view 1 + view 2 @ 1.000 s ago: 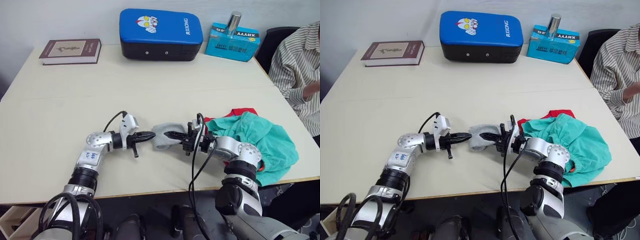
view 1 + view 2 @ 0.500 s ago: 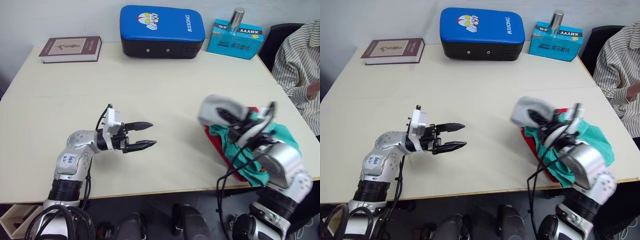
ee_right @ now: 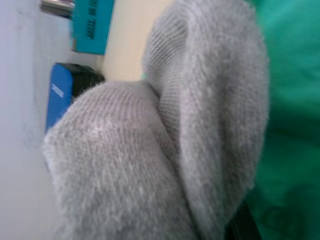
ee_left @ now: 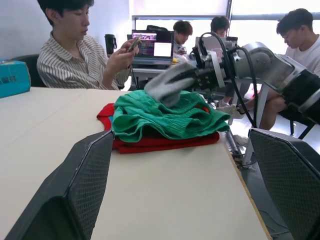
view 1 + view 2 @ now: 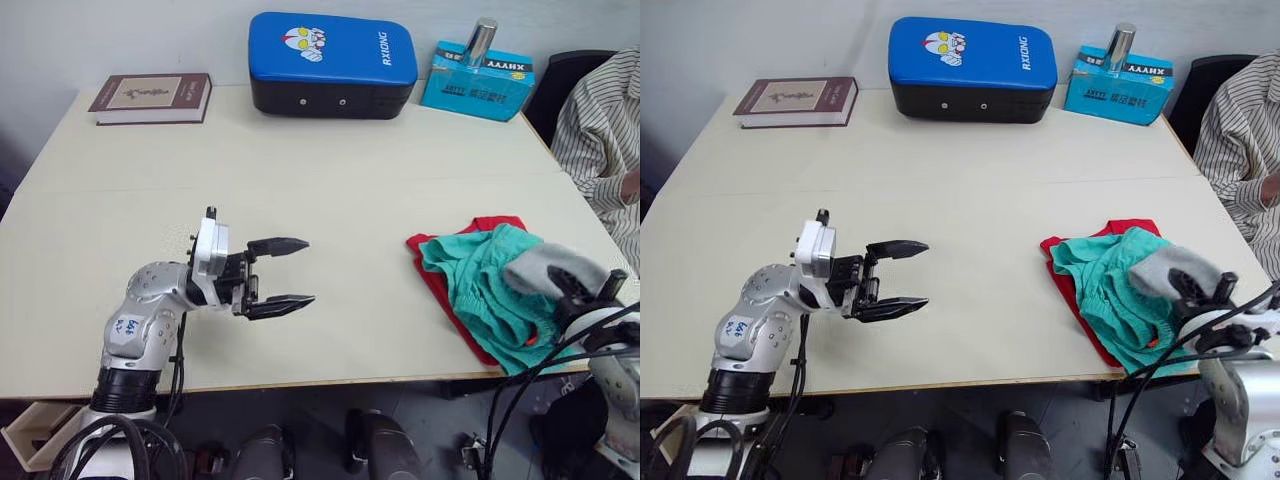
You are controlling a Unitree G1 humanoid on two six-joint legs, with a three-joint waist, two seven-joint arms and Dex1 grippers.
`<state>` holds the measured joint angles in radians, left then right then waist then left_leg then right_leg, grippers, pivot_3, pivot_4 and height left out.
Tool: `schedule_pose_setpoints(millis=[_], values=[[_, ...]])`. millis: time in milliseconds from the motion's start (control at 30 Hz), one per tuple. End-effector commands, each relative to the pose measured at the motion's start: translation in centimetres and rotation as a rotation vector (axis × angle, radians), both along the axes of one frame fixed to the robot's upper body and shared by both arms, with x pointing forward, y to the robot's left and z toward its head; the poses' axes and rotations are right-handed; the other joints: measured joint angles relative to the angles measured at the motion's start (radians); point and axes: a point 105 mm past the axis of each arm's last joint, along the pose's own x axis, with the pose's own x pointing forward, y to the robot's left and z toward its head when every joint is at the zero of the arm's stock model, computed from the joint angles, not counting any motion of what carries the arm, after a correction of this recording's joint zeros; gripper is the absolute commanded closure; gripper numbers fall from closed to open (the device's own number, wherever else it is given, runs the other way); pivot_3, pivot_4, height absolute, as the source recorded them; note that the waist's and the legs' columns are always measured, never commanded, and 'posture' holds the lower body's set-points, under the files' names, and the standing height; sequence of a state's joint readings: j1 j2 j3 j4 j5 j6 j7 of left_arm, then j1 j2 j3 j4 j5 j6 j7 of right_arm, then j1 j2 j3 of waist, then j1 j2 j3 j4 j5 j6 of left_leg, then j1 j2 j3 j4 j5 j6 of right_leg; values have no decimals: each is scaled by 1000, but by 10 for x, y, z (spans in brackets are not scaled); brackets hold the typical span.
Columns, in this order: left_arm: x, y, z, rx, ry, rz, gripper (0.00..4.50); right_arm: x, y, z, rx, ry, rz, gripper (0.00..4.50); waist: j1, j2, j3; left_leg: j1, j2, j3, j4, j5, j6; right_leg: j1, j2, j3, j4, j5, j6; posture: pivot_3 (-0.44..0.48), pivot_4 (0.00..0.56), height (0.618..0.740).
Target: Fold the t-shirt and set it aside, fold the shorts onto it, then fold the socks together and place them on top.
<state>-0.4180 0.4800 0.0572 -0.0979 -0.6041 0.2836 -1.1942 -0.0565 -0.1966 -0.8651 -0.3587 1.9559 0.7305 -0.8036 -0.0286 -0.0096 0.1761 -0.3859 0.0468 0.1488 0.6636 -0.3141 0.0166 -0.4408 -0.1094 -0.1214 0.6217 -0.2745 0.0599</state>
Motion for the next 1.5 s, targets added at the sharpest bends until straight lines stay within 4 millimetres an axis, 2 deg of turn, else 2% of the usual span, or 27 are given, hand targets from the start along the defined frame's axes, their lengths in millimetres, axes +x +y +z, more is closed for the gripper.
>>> schedule_pose_setpoints(millis=[33, 67, 200, 300, 433, 500, 600, 633, 700, 833, 867, 967, 1067, 1233, 1333, 1400, 1500], values=[[1, 0, 3, -5, -9, 1, 0, -1, -4, -13, 12, 48, 19, 4469, 1, 0, 0, 0, 0, 0, 0, 0, 0, 0, 0, 0, 0, 0, 0, 0, 150, 740], [2, 0, 3, -2, -5, 1, 0, -1, -3, -12, -1, 42, 38, 4469, 1, 0, 0, 0, -1, 0, 0, 0, 0, 0, 0, 0, 0, 0, 0, 0, 150, 740], [6, 1, -1, 10, 10, 4, 0, -2, 7, -6, -56, 38, 77, 3181, 1, 0, 0, 0, 0, 0, 0, 0, 0, 0, 0, 0, 0, 0, 0, 0, 150, 740], [10, 1, -3, 13, 19, 9, 0, -14, 4, -8, -114, 99, 56, 2190, 2, 0, 0, 0, 0, 0, 0, 0, 0, 0, 0, 0, 0, 0, 0, 0, 150, 740], [6, 8, -11, 47, 48, 11, 0, -50, -1, 1, -360, 110, 144, 814, 14, 0, 0, -1, -1, 0, 0, -1, 1, 0, -1, 0, -1, 0, 0, 0, 150, 740], [9, 14, -14, 45, 62, 41, 0, -70, -8, 9, -495, 100, 268, 59, 23, 1, 0, -1, -1, 0, 0, -2, 2, 0, -1, 0, -3, 0, 1, 0, 150, 740], [12, 27, -23, 56, 90, 110, 0, -100, -3, 30, -696, 139, 565, 22, 24, 2, 0, 0, -4, 3, 1, -5, 8, 1, 1, 3, -4, 1, 5, 0, 150, 740], [11, 30, -28, 78, 87, 123, 0, -108, -2, 33, -791, 165, 647, 22, 24, 1, 1, 0, -4, 4, 1, -8, 13, 1, 0, 5, -5, 2, 7, 0, 150, 740], [9, 37, -35, 127, 68, 163, 0, -115, -12, 33, -967, 215, 730, 22, 26, -4, 0, 1, 1, 4, 2, -9, 13, 6, 2, 3, -12, 4, 6, 0, 150, 740], [14, 59, -46, 224, 35, 324, 0, -102, -11, 61, -1388, -93, 882, 22, 34, -5, -1, 0, 10, -1, 1, -10, 10, 12, 13, -1, -29, 7, 5, 0, 150, 740], [15, 66, -48, 254, 14, 381, 0, -95, -8, 61, -1503, -137, 943, 22, 30, -4, -1, 0, 9, -1, 1, -12, 10, 12, 13, -1, -30, 8, 3, 0, 150, 740], [12, 87, -54, 301, -14, 499, 0, -60, 25, 65, -1684, -409, 1048, 22, 17, -6, 0, 1, 10, 1, 1, -14, 9, 11, 14, 2, -29, 8, 2, 0, 150, 740], [3, 102, -59, 325, -14, 567, 0, -32, 63, 62, -1759, -669, 1104, 22, 13, -4, 2, 2, 10, 2, 1, -11, 1, 10, 13, 1, -25, 9, 0, 0, 150, 740], [-9, 123, -66, 368, -12, 683, 0, 3, 108, 36, -1829, -983, 1150, 22, 31, -5, 3, 1, 10, 3, 3, -8, -4, 5, 13, -1, -19, 6, -4, 0, 150, 740], [-18, 137, -68, 393, -22, 755, 0, 22, 139, 20, -1795, -1127, 1183, 22, 27, -5, 4, 0, 9, 5, 5, -8, -3, 3, 12, -1, -14, 6, -4, 0, 150, 740], [-25, 141, -71, 400, -28, 787, 0, 32, 152, 11, -1767, -1172, 1204, 22, 24, -5, 4, 1, 9, 8, 8, -8, -1, 2, 10, 0, -10, 6, -4, 0, 150, 740], [-29, 143, -70, 391, -47, 810, 0, 41, 159, 3, -1775, -1203, 1206, 22, 23, -5, 4, 1, 9, 8, 13, -8, -1, 1, 8, 1, -6, 7, -4, 0, 150, 740]])
